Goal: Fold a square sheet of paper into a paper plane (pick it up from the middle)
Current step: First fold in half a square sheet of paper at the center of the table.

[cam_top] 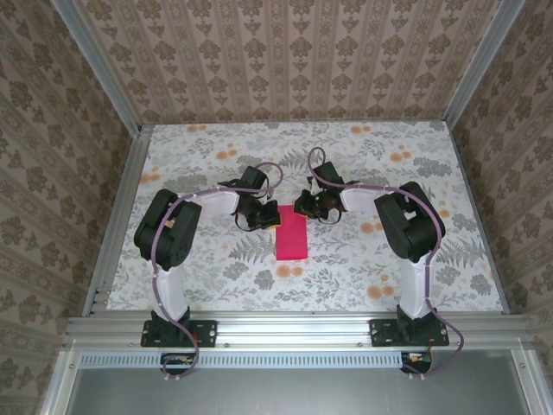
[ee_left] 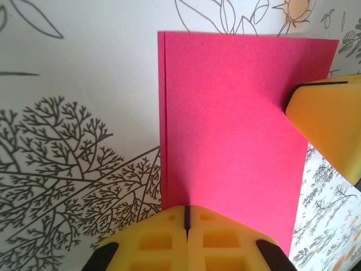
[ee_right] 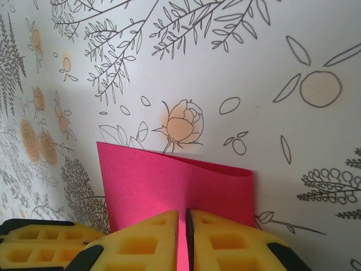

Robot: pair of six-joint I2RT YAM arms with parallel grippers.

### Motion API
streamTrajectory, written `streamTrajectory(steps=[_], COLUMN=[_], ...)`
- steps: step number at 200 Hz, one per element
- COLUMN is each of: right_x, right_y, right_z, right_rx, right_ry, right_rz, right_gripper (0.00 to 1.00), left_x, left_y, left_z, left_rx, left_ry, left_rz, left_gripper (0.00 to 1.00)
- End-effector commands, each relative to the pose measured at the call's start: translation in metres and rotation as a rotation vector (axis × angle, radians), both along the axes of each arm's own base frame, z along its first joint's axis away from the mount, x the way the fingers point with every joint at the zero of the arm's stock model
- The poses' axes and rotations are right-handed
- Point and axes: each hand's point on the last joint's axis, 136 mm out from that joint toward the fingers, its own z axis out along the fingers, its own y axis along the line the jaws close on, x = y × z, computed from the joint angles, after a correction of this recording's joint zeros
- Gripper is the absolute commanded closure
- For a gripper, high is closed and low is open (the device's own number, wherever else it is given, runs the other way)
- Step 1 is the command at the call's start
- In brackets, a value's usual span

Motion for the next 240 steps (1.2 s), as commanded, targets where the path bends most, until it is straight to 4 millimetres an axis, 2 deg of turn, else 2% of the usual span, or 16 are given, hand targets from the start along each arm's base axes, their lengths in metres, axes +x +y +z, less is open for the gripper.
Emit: streamTrajectory(steps=[1,17,104,124,149,172,210,240], right_x=[0.011,0.016,0.021,0.022,0.019,-0.003,-0.055,-0.076], right_y=[-0.003,-0.004,-0.022,-0.025,-0.02,-0.012,-0.002,0.011], right_z=[0.015,0.017,-0.018,-0.005,0.038,0.055,0.038,0.026], right_rx=[0.007,0.012,-0.07,-0.086,-0.034,0.025,0.055,0.053], right_ry=[-0.029,-0.037,0.024,0.006,-0.063,-0.057,0.025,0.065], right_rz=[-0.031,-0.037,-0.089,-0.091,-0.072,-0.023,0.035,0.089], right_gripper=[0.84,0.84,0.85,0.86,0.85,0.8,0.8,0.82], left_x=[-0.017,-0.017,-0.016,-0.016,-0.015,-0.013,-0.012,-0.015], left_y=[0.029,0.029,0.029,0.029,0.027,0.026,0.036,0.037], left_z=[-0.037,-0.036,-0.034,-0.033,-0.029,-0.025,-0.008,0.002], left_rx=[0.164,0.166,0.166,0.162,0.153,0.146,0.169,0.153], left_ry=[0.078,0.077,0.074,0.072,0.068,0.058,0.018,0.006], left_rz=[0.006,0.005,0.001,0.0,0.0,0.005,0.024,0.031], left_gripper=[1.0,1.0,1.0,1.0,1.0,1.0,1.0,1.0])
